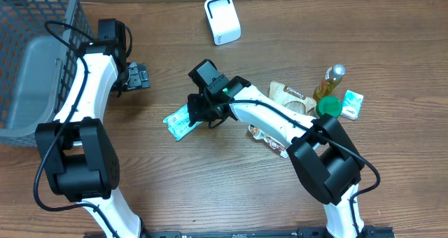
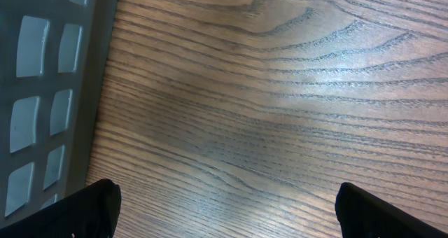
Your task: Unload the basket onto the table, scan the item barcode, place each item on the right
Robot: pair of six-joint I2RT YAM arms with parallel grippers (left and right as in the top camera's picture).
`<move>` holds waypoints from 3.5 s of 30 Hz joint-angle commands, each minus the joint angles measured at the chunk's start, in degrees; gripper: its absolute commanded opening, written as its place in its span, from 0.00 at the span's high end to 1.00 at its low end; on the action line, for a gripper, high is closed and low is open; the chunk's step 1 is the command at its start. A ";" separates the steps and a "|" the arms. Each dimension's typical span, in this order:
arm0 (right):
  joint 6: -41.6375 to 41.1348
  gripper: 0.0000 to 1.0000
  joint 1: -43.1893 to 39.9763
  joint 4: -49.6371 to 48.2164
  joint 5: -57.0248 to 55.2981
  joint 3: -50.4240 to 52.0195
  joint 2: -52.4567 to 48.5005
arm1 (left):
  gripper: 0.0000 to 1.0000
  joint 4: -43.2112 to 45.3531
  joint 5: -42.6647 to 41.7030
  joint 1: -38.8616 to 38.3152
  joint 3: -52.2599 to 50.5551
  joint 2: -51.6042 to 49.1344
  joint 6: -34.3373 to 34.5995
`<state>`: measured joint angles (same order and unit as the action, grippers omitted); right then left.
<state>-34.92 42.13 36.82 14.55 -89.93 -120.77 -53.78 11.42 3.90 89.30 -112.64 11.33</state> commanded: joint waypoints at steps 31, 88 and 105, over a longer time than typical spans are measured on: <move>0.83 0.89 0.17 -1.20 -5.14 -8.72 -2.84 | 0.00 0.09 0.76 0.59 0.87 -0.17 -1.05; 9.92 0.83 9.14 -14.53 -2.16 2.73 -3.74 | 0.00 0.09 0.76 0.59 0.87 -0.17 -1.05; 9.66 0.89 7.19 -11.21 -8.48 2.71 -4.72 | 0.00 0.09 0.76 0.57 0.87 -0.17 -1.05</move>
<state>-25.43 50.87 25.15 8.05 -87.68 -125.25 -53.78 11.42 3.90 89.30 -112.64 11.33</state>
